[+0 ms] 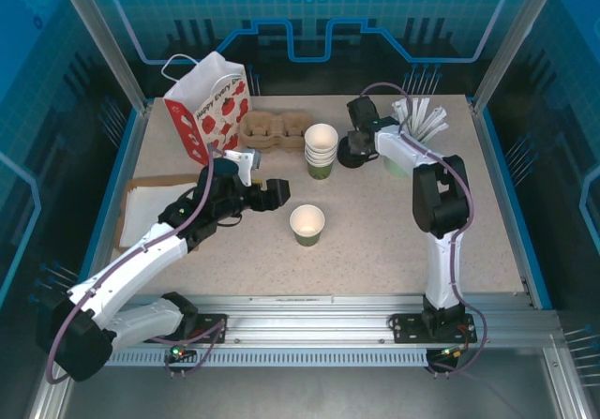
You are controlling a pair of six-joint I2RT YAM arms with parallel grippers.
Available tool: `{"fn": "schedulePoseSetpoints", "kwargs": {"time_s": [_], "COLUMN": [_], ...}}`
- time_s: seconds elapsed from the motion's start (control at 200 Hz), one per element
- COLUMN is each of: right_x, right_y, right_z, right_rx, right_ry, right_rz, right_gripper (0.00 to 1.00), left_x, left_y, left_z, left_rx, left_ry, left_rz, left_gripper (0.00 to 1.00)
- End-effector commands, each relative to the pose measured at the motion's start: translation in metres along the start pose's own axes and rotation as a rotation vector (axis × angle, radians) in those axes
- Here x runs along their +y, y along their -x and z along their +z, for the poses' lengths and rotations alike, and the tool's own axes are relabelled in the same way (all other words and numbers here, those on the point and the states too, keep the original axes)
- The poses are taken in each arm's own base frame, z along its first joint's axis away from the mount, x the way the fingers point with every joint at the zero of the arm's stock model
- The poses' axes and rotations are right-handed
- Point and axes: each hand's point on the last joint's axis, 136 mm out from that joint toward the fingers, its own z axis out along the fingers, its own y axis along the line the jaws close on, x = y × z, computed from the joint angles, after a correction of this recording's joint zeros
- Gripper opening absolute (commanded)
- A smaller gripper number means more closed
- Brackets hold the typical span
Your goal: Pack the takeout coffee
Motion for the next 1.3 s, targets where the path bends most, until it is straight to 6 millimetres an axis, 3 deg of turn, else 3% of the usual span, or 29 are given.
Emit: {"fn": "schedulePoseSetpoints", "kwargs": {"time_s": [0.0,0.345,1.296], "right_x": [-0.0088,-0.0121,-0.008], "right_y": [0.0024,0.0061,-0.0007], "right_z": [0.0049,0.0075,0.0108], "right_rx": [0.022,0.025,0.046], "right_ry": [-0.014,-0.003,0.039], "right_rz": [0.015,0.027,0.04], "right_gripper": [0.41,0.26,0.21], "left_x": [-0.008,-0.0063,-0.002], "left_y": [0.0058,0.0029,-0.0021], "left_z": [-0.0035,-0.0004,0.0008], "left_rx": [-0.014,-0.006,-0.001], "left_ry": [-0.017,-0.015,-0.003], "left_rz": [0.032,0.031,0.022], "left_gripper": [0.88,0.89,0.89]}}
